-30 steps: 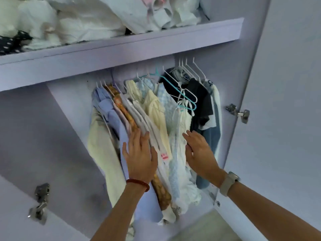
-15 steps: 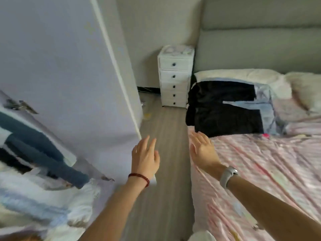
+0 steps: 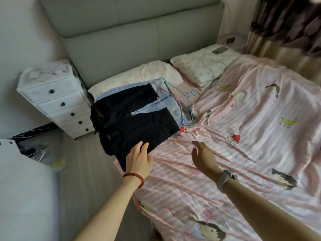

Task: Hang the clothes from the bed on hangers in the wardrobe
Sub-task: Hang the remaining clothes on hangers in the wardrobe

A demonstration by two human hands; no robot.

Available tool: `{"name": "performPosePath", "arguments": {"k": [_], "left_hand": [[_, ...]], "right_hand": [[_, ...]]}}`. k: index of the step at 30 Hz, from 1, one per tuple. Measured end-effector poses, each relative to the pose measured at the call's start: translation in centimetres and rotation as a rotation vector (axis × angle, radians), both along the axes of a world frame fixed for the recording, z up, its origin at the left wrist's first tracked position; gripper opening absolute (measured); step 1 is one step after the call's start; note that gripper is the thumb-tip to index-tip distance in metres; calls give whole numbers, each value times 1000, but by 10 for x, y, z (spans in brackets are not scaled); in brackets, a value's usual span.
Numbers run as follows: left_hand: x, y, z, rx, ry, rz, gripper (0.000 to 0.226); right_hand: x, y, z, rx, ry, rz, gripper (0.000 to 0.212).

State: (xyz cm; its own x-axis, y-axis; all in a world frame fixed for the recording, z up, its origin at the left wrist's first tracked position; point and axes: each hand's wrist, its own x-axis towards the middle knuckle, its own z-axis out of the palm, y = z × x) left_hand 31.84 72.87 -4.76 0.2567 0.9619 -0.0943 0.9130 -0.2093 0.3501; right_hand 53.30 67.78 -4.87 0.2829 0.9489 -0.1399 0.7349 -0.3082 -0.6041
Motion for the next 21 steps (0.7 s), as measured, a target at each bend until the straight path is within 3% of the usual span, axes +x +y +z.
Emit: {"name": "performPosePath", "arguments": {"k": [7, 16, 21], "left_hand": [[20, 122, -82, -240, 23, -78, 49], [32, 221, -173, -327, 208, -199, 58], [35, 233, -189, -496, 244, -210, 55]], "right_hand": [[20, 132, -64, -204, 133, -177, 38], [39, 261, -146, -388, 385, -481, 41], [38, 279, -159, -170, 362, -602, 23]]}}
